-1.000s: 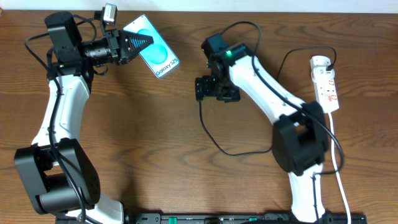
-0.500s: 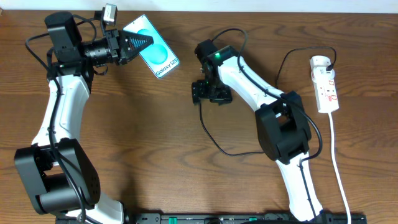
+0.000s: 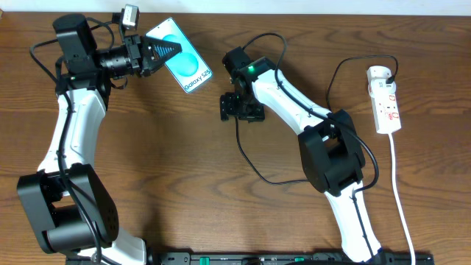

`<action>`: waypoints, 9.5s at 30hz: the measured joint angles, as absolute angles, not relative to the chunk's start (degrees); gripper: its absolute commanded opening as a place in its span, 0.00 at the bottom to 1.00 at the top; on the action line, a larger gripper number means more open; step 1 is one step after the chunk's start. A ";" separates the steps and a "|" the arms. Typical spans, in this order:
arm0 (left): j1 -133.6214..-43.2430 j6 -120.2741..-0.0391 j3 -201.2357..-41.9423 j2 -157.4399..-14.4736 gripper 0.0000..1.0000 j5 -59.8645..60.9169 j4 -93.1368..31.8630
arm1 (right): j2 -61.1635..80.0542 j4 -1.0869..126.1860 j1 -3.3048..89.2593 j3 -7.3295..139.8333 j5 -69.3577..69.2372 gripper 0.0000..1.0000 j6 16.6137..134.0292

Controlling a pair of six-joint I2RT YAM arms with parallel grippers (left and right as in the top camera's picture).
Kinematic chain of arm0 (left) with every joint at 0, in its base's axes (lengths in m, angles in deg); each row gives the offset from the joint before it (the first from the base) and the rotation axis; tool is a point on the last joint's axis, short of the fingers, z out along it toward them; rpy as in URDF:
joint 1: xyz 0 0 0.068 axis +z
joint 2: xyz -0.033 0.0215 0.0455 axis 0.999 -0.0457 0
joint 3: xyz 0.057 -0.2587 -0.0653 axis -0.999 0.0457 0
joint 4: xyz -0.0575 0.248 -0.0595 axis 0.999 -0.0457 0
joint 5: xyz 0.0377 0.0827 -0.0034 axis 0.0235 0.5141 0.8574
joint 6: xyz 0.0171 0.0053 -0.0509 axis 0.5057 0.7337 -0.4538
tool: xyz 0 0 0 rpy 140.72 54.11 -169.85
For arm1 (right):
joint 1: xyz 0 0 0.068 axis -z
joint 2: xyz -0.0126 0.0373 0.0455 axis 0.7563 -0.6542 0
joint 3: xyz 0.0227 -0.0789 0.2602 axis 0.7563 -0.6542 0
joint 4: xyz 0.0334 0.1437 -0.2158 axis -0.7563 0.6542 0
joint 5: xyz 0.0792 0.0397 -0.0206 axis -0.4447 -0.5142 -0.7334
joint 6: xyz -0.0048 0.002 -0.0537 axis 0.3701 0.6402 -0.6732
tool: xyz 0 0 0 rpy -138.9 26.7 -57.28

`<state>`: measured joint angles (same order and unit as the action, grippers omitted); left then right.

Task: Plug charger to phone and switch on socket

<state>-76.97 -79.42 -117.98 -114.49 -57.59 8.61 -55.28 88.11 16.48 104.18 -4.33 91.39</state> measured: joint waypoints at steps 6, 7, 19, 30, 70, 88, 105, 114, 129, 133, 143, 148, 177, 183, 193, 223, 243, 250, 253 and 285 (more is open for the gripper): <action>-76.97 -79.42 -117.98 -114.49 0.08 -58.01 8.61 | -55.28 85.42 16.50 104.18 -4.09 0.64 92.37; -76.97 -79.42 -117.98 -114.49 0.07 -58.20 8.61 | -55.28 85.18 16.50 104.21 -3.83 0.64 92.68; -76.97 -79.42 -117.98 -114.49 0.07 -58.99 8.61 | -55.28 86.36 16.48 104.21 -2.02 0.61 93.40; -76.97 -79.42 -117.98 -114.49 0.07 -59.03 8.61 | -57.05 86.23 16.37 105.34 -2.34 0.45 93.86; -76.97 -79.42 -117.98 -114.49 0.07 -59.23 8.59 | -57.69 88.05 16.13 105.95 -4.03 0.20 96.00; -76.97 -79.45 -117.98 -114.49 0.07 -60.08 8.61 | -57.88 87.39 16.13 105.95 -4.05 0.01 96.57; -76.97 -79.42 -117.98 -114.49 0.07 -60.08 8.61 | -57.29 93.16 17.07 105.87 -8.84 0.01 89.64; -76.68 -79.42 -117.98 -114.49 0.07 -60.10 8.61 | -43.00 98.65 18.57 105.45 -9.10 0.01 83.78; -75.70 -80.30 -117.98 -114.49 0.07 -60.08 8.61 | -20.79 104.04 21.20 105.52 -32.73 0.01 59.21; -75.70 -80.91 -117.98 -114.49 0.07 -60.08 8.61 | -19.88 103.63 23.45 105.52 -44.13 0.01 54.01; -75.70 -80.93 -117.98 -114.49 0.08 -60.08 9.53 | -25.36 99.08 29.92 105.52 -62.80 0.01 50.40; -75.70 -80.93 -117.98 -114.49 0.07 -60.06 10.27 | -33.06 97.90 30.44 105.50 -69.27 0.01 50.32; -75.70 -94.35 -117.98 -114.49 0.08 -56.89 18.84 | -43.20 99.46 22.75 104.97 -77.44 0.01 44.85; -75.70 -94.66 -117.98 -114.49 0.08 -58.29 18.84 | -43.20 99.65 22.75 104.97 -76.59 0.01 44.68; -75.70 -94.99 -117.98 -114.49 0.07 -60.13 15.78 | -43.20 99.63 22.75 104.97 -75.98 0.01 44.68; -77.14 -93.56 -117.98 -114.49 0.07 -60.28 14.46 | -43.20 89.82 22.75 104.97 -74.69 0.01 55.13; -74.06 -92.45 -117.98 -114.49 0.08 -60.28 14.46 | -43.20 89.55 22.75 104.97 -74.71 0.01 55.37; -74.06 -91.49 -117.98 -114.49 0.08 -60.28 14.46 | -43.20 87.83 22.75 104.97 -75.13 0.01 55.41; -74.06 -91.38 -117.98 -114.49 0.07 -60.28 14.46 | -43.20 86.73 22.75 104.97 -75.41 0.01 55.93; -75.31 -91.38 -117.96 -114.49 0.07 -60.28 12.96 | -43.20 87.22 21.94 104.97 -73.49 0.01 58.08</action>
<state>-75.31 -91.38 -117.96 -114.49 -60.28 12.96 -43.20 87.22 21.94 104.97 -73.49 58.08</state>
